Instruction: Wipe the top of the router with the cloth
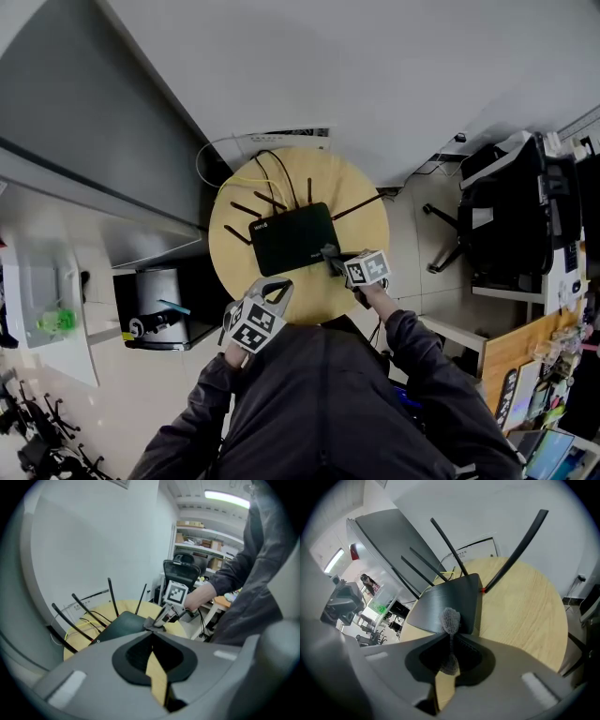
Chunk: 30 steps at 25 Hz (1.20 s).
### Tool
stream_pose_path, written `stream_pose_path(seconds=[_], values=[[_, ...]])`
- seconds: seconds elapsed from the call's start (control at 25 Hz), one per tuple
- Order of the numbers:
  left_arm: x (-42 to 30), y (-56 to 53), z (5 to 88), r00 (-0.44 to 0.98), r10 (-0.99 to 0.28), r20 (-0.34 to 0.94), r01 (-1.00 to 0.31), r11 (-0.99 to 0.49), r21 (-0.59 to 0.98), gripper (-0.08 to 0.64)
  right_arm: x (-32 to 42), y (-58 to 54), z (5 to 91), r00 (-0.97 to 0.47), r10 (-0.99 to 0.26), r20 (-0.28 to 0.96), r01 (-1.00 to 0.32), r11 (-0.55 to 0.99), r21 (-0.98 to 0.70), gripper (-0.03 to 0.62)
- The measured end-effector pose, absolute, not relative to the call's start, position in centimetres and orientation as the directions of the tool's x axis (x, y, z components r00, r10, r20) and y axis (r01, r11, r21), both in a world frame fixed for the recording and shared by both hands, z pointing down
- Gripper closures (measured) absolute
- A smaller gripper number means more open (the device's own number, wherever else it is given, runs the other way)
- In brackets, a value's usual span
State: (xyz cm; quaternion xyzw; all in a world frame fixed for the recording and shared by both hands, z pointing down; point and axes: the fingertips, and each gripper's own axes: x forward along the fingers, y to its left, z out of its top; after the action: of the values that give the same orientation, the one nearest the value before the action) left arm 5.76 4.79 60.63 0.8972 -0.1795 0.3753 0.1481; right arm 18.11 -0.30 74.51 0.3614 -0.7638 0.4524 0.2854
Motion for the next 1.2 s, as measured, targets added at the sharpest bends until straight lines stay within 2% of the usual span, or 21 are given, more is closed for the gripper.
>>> stream_pose_path(seconds=[0.4, 0.76, 1.0, 1.2], values=[[4.7, 4.3, 60.4, 0.625, -0.271, 0.732, -0.506, -0.855, 0.116, 0.558, 19.7, 0.0, 73.8, -0.559, -0.348, 0.752, -0.821, 0.361, -0.443, 0.565], [1.2, 5.8, 60.3, 0.612, -0.268, 0.744, -0.519, -0.846, 0.121, 0.558, 8.9, 3.1, 73.0, -0.681, -0.253, 0.687, -0.695, 0.517, -0.499, 0.565], [-3.1, 6.5, 60.6, 0.597, -0.262, 0.758, -0.523, -0.844, 0.12, 0.558, 1.5, 4.2, 74.0, -0.715, -0.188, 0.673, -0.645, 0.549, -0.532, 0.565], [-5.9, 6.2, 60.4, 0.596, -0.263, 0.759, -0.511, -0.853, 0.106, 0.558, -2.0, 4.3, 75.3, -0.711, -0.158, 0.685, -0.64, 0.55, -0.537, 0.565]])
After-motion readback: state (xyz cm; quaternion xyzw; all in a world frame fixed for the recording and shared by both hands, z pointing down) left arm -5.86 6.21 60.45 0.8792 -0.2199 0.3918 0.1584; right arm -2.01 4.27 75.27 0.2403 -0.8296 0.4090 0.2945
